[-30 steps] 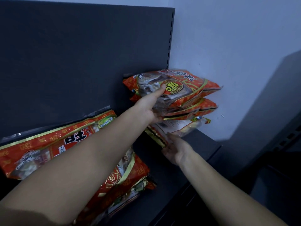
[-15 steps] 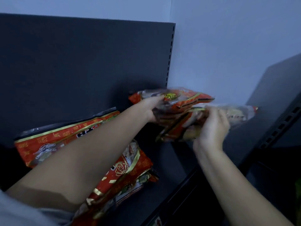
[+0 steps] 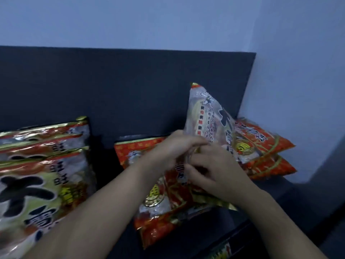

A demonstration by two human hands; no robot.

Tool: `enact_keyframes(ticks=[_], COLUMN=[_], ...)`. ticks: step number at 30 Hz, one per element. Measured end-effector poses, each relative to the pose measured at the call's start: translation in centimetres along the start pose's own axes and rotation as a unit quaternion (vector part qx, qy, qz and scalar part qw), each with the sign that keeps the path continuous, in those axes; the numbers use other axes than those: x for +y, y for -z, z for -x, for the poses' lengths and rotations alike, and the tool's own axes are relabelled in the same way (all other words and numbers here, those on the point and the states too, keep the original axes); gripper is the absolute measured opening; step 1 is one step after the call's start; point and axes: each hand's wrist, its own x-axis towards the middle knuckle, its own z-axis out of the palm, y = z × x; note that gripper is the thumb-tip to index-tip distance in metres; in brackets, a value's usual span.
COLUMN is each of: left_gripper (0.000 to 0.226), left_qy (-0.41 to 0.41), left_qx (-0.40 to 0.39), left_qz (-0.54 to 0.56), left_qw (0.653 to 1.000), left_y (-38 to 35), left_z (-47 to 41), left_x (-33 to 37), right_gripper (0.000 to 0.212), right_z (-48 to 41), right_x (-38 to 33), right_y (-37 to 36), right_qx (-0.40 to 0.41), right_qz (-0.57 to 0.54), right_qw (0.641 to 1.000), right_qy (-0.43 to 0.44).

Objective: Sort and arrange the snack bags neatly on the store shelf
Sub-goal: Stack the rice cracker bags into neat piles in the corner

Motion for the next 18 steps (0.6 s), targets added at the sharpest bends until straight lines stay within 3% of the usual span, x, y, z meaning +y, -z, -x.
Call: enact_keyframes(ticks=[1, 3, 6, 8, 11, 13, 18], left_gripper=[0.007, 0.011, 0.041, 0.052, 0.036, 0.025, 0.030], left_qy=[-0.014, -0.036, -0.079, -0.099, -0.128, -0.153, -0.188], left_qx=[0.018, 0.029, 0.063, 0.082, 0.092, 0.096, 0.152], left_qz=[0.041, 0.092, 0.116, 0.135, 0.138, 0.132, 0.067], left_qw=[0.999, 0.995, 0.988, 0.983, 0.978, 0.975, 0.968], left_y=[1.1, 2.8, 4.9, 5.9, 6.9, 7.5, 9.2], left_z=[0.8, 2.6, 5.6, 7.6, 10.7, 12.9, 18.2], left_x=[-0.9, -2.3, -3.3, -3.8, -5.1, -5.7, -6.3], right_gripper=[0.034, 0.035, 0.031, 0.054, 0.097, 0.108, 0.067], right_z=[-0.1, -0.2, -0.6, -0.8, -0.5, -0.3, -0.2], right_x=[-0.4, -0.7, 0.5, 1.1, 0.1, -1.4, -5.5], right_y=[-0.4, -0.7, -0.9, -1.2, -2.1, -3.1, -4.9], right_qx=[-0.022, -0.016, 0.067, 0.087, 0.036, 0.010, 0.066], right_qz=[0.004, 0.002, 0.013, -0.007, -0.225, -0.351, -0.457], right_qw=[1.000, 1.000, 0.995, 0.981, 0.918, 0.868, 0.817], right_qy=[0.022, 0.019, -0.073, -0.175, -0.324, -0.353, -0.346])
